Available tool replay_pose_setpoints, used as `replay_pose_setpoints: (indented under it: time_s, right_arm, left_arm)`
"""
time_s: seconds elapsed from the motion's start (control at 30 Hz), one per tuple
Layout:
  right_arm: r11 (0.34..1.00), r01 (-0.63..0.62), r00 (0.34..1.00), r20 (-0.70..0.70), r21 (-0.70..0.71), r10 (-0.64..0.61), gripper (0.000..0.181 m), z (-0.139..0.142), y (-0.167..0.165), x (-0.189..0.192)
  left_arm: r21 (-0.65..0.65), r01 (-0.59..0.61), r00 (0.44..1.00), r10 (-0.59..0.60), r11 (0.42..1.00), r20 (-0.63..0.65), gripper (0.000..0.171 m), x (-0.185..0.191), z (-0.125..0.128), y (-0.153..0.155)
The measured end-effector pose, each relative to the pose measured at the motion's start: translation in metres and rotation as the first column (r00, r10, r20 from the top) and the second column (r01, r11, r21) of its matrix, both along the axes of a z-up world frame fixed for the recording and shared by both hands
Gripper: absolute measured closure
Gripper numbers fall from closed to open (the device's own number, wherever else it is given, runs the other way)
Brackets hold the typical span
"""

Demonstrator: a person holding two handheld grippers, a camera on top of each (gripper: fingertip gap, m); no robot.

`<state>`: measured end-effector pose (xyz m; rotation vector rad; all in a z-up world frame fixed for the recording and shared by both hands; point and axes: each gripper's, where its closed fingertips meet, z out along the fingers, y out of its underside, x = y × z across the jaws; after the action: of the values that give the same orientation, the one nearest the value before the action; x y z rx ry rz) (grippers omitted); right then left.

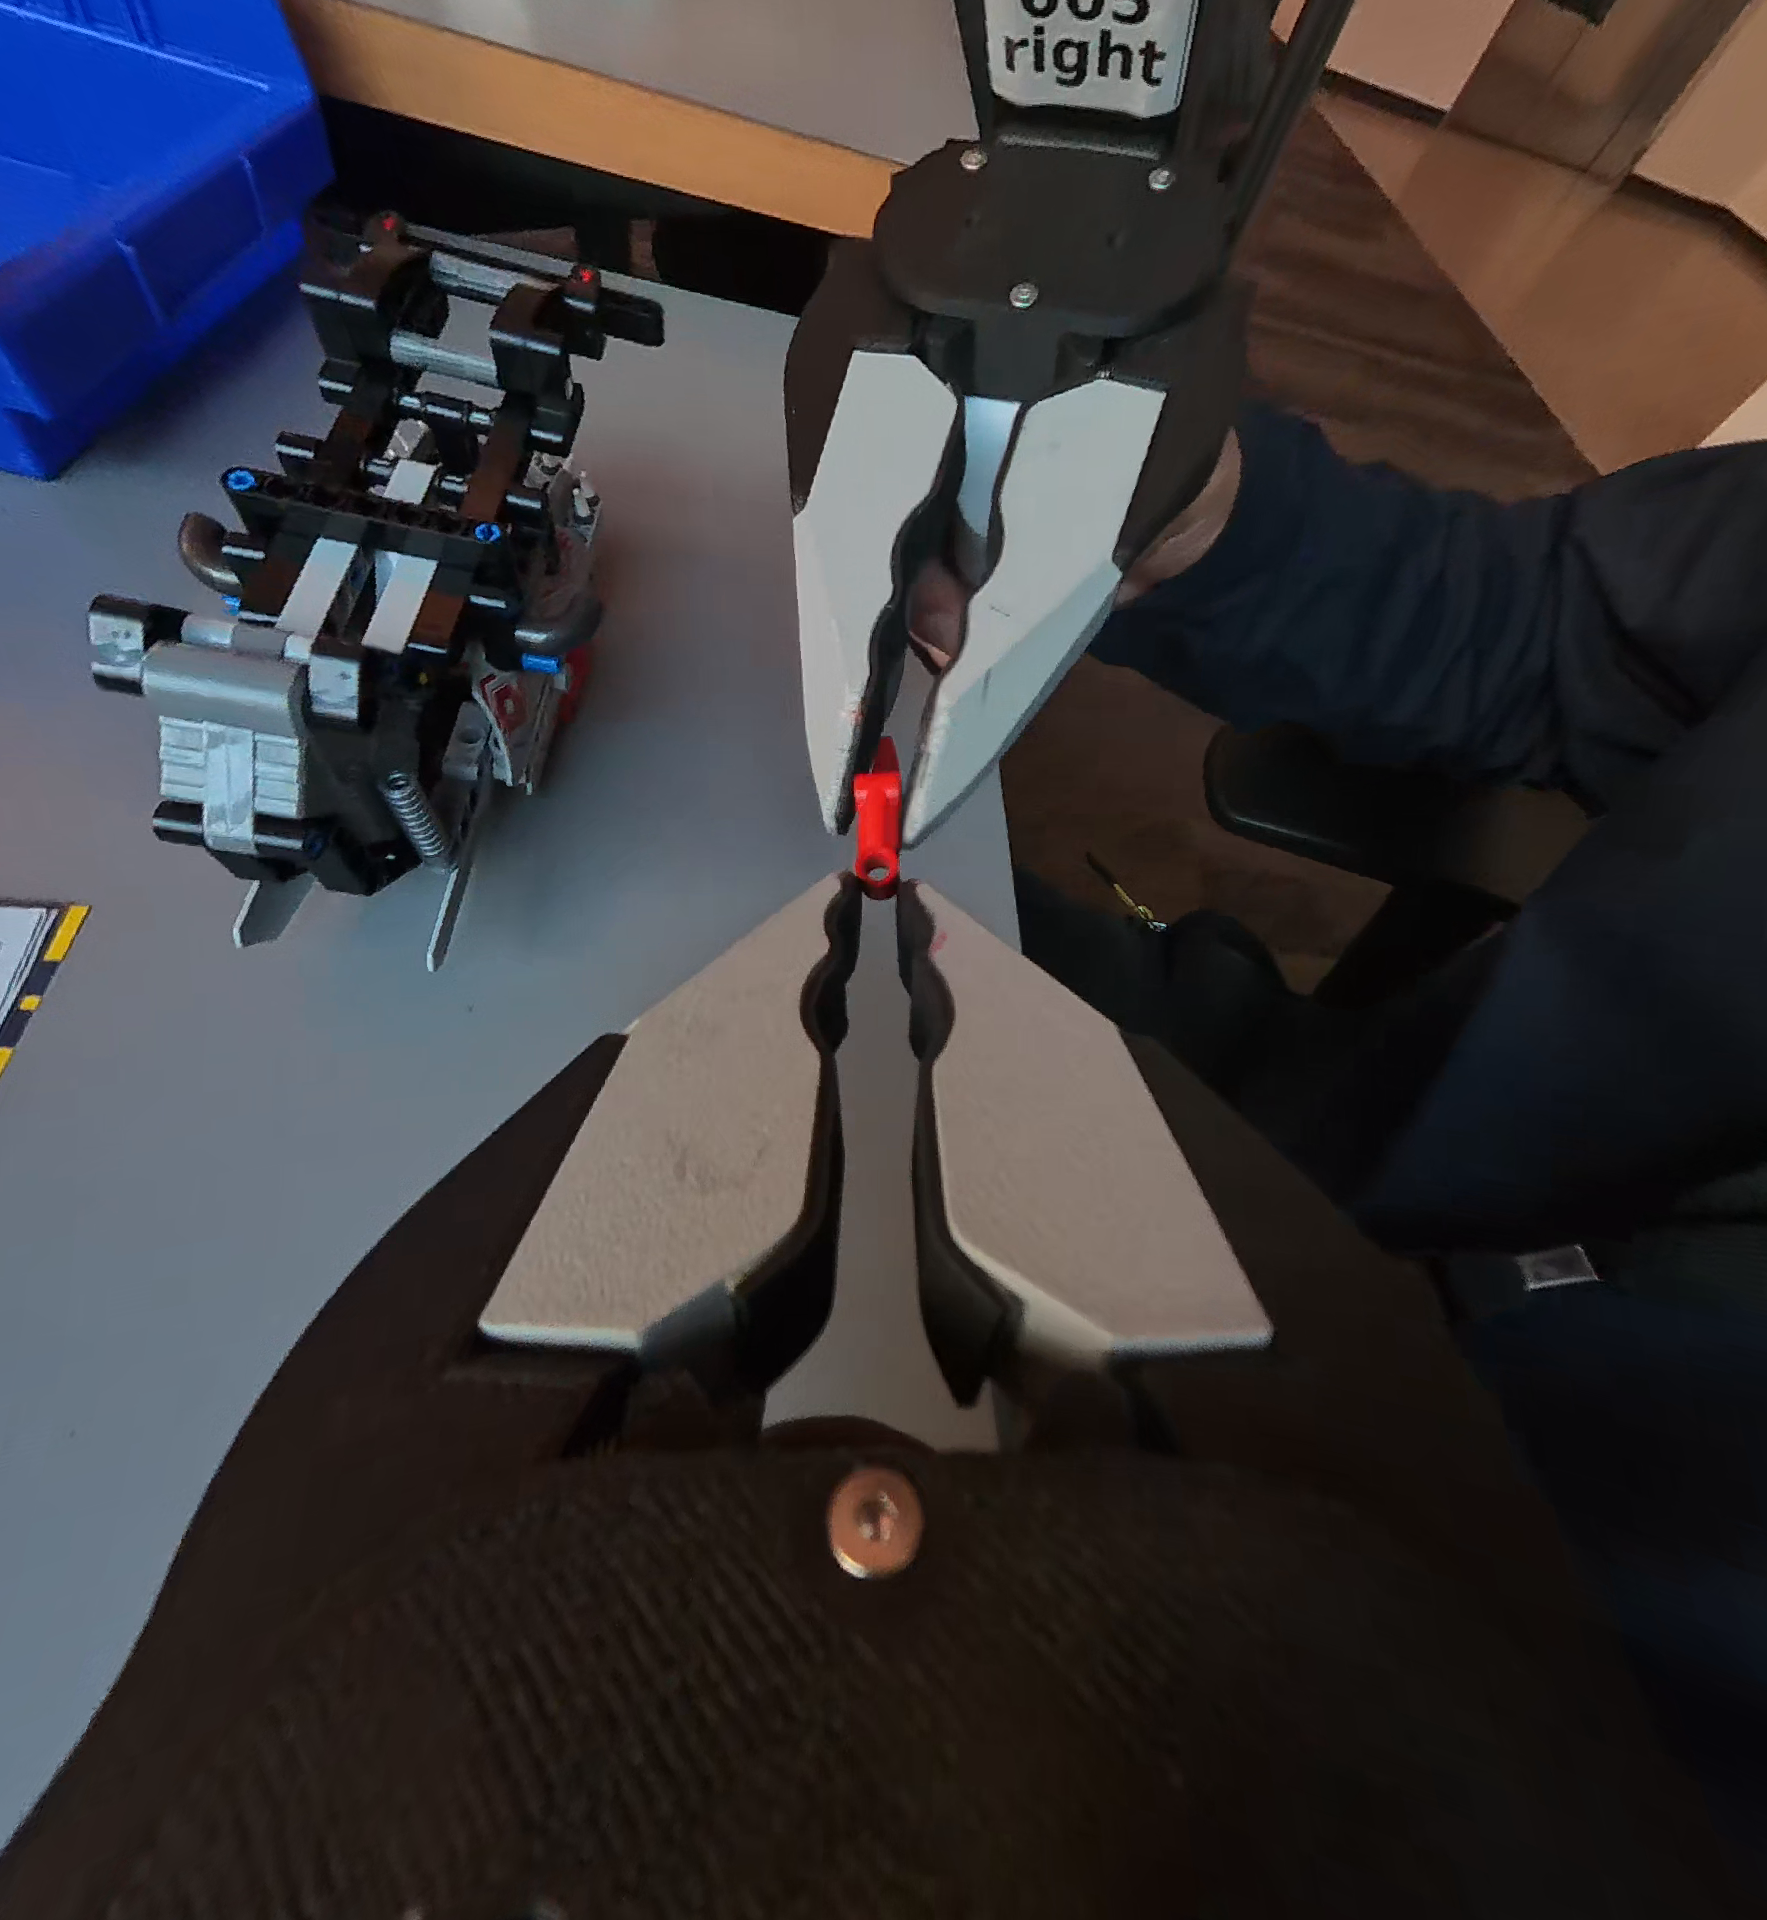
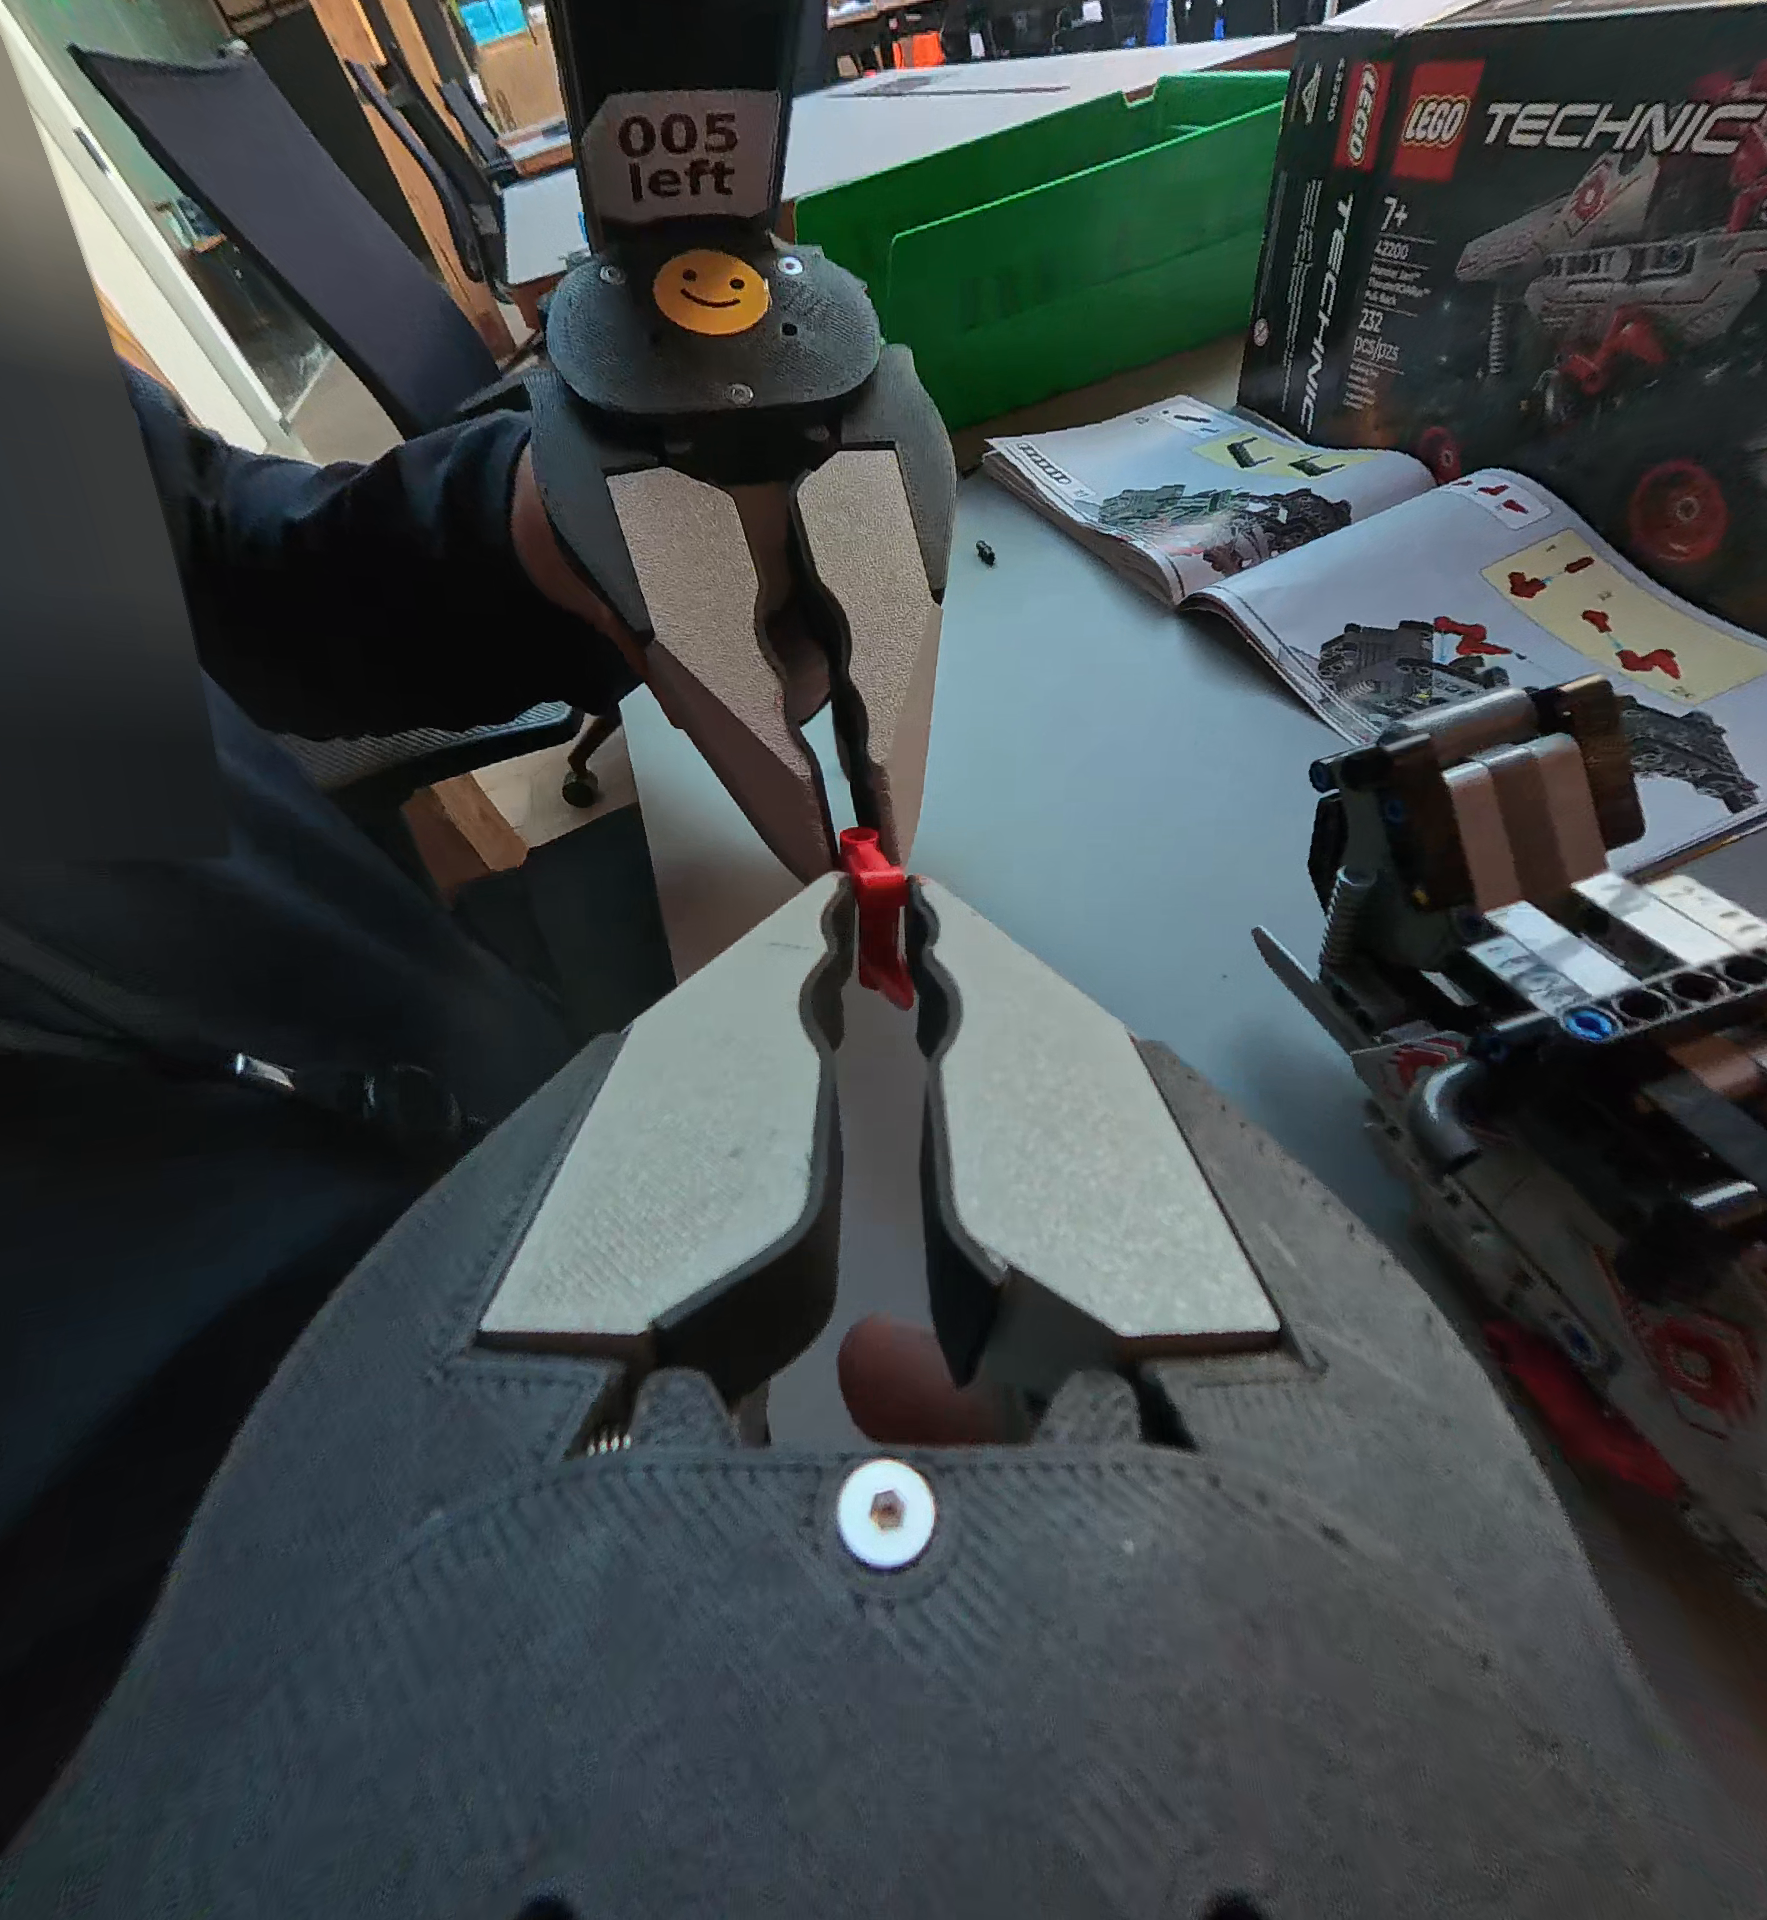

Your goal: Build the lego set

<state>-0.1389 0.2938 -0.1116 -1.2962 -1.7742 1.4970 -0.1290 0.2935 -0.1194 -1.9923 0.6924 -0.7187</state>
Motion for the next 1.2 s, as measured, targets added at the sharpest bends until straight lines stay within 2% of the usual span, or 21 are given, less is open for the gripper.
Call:
replay_pose_setpoints:
  time_s: [0.17,0.27,0.37,0.5,0.8,1.2]
  right_arm:
    - [1.000,0.014,1.000,-0.005,-0.006,-0.014,0.177,-0.002,0.006,0.016]
    - [0.992,0.127,0.992,-0.003,0.024,-0.127,0.177,-0.007,0.032,0.025]
    - [0.965,0.260,0.966,-0.008,0.024,-0.260,0.177,-0.008,0.062,0.032]
    - [0.938,0.347,0.938,-0.003,-0.017,-0.347,0.177,-0.006,0.084,0.036]
    - [0.932,0.362,0.932,-0.015,0.031,-0.361,0.177,-0.009,0.098,0.038]
    - [0.929,0.368,0.930,-0.026,0.019,-0.368,0.177,-0.007,0.106,0.034]
  left_arm:
    - [0.010,0.027,1.000,-0.027,1.000,0.005,0.169,0.010,0.002,0.002]
    - [0.027,-0.010,0.999,0.011,1.000,-0.045,0.154,0.001,0.000,0.010]
    - [0.059,-0.067,0.991,0.074,0.996,-0.116,0.154,-0.016,-0.002,0.020]
    - [0.085,-0.127,0.976,0.140,0.988,-0.167,0.154,-0.039,0.000,0.025]
    - [0.016,-0.120,0.980,0.121,0.993,-0.159,0.156,-0.037,-0.023,0.002]
    - [-0.013,-0.152,0.986,0.150,0.988,-0.069,0.157,-0.044,-0.031,-0.004]
